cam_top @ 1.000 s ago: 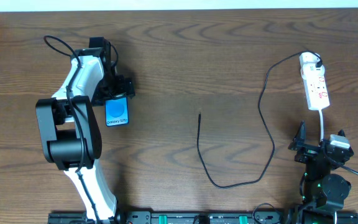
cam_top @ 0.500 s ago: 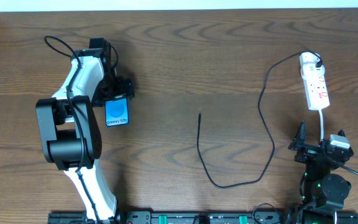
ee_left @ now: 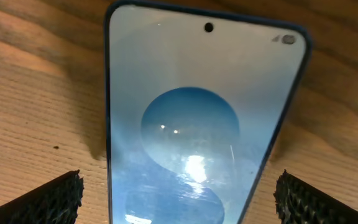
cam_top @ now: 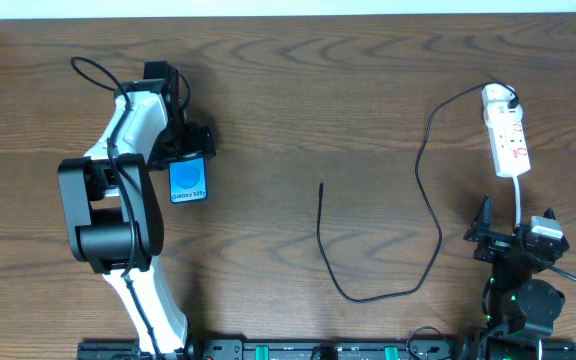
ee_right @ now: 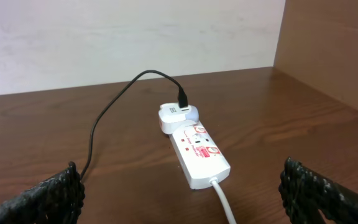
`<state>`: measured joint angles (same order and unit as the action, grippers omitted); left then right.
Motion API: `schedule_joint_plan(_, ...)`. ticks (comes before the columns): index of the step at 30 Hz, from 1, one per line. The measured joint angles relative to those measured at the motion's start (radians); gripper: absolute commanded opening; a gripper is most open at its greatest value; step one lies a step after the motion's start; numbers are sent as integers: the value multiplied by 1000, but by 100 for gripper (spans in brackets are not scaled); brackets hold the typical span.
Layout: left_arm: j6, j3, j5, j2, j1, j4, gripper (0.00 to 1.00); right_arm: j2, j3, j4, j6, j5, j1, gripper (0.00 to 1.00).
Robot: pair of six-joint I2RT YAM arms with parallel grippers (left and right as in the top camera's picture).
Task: Plug charger to phone and switch on socket
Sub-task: 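Lower the left gripper and grasp the phone's top edge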
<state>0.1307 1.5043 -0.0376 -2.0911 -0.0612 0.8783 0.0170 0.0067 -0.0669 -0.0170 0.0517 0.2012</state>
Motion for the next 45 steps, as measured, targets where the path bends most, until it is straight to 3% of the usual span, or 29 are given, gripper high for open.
schedule_joint_plan(45, -53, -79, -36, 12, -2, -64, 98, 0, 0, 0, 0, 0, 0, 99)
